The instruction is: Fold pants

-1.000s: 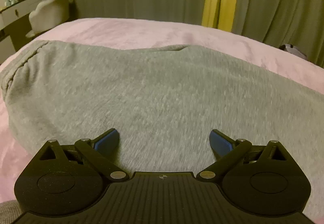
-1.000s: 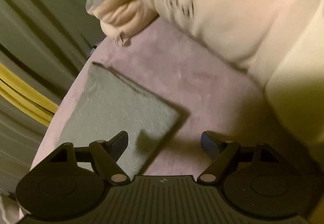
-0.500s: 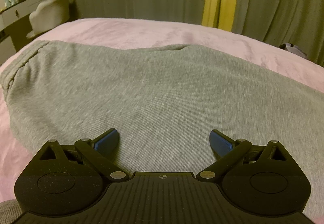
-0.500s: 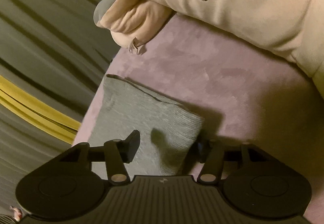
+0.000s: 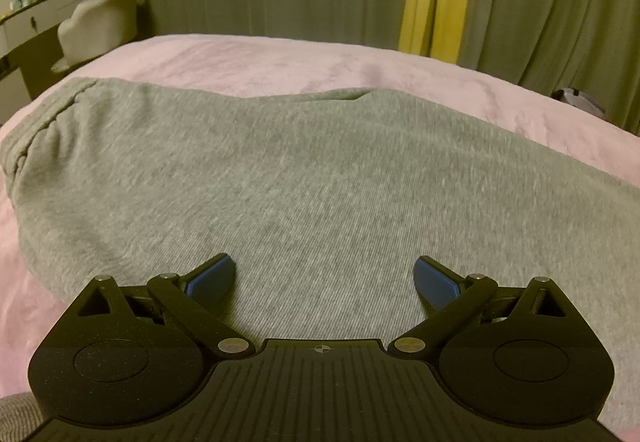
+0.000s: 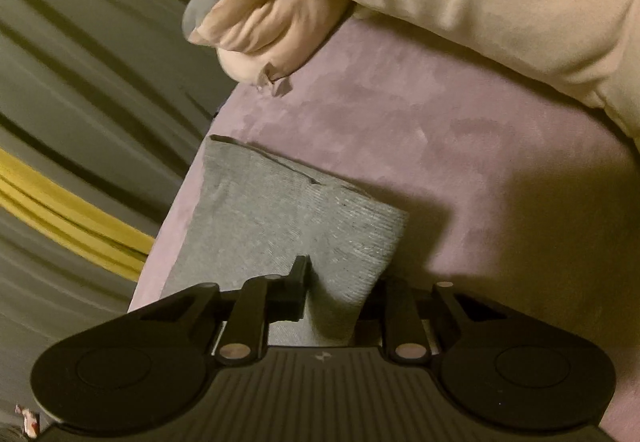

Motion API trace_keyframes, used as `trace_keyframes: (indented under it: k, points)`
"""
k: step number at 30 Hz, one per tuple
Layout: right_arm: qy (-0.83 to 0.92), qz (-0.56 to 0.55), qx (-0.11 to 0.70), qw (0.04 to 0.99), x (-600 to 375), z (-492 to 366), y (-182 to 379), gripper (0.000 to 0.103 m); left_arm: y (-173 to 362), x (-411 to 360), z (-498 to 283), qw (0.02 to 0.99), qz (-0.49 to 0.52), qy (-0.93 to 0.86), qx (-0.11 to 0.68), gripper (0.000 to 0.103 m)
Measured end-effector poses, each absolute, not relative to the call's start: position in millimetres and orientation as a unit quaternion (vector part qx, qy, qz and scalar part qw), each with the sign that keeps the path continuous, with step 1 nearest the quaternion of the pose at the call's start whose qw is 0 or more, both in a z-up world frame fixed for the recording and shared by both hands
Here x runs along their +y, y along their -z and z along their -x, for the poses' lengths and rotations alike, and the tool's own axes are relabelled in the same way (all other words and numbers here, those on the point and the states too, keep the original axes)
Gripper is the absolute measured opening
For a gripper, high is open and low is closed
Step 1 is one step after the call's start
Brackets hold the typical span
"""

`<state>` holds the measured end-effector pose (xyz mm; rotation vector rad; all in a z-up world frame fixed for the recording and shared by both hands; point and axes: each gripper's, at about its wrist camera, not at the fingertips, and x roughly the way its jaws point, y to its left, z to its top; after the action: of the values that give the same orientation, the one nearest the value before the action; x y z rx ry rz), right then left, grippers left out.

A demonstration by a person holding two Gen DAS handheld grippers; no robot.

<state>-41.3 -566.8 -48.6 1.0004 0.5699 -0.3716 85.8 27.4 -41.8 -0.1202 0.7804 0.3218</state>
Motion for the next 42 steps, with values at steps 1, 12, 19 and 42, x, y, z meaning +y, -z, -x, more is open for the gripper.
trace_keyframes:
  k: [1, 12, 19, 42]
  points:
    - [0.177, -0.472, 0.269, 0.821, -566.8, 39.8, 48.2, 0.021, 41.5, 27.6, -85.5, 0.911, 0.060, -0.156, 0.378, 0.101]
    - [0.164, -0.255, 0.275, 0.912, -491.5, -2.5, -40.3, 0.012, -27.6, 60.7, -40.3, 0.930, 0.099, -0.217, 0.278, 0.101]
    - [-0.103, -0.033, 0.238, 0.965, -281.8, -23.2, -85.9, 0.011, -99.1, 132.1, 8.2, 0.919, 0.222, -0.254, 0.204, 0.101]
    - [-0.243, -0.029, 0.377, 0.893, -190.9, -2.4, -12.6, 0.010, -52.8, 95.3, 3.4, 0.936, 0.145, -0.111, 0.302, 0.101]
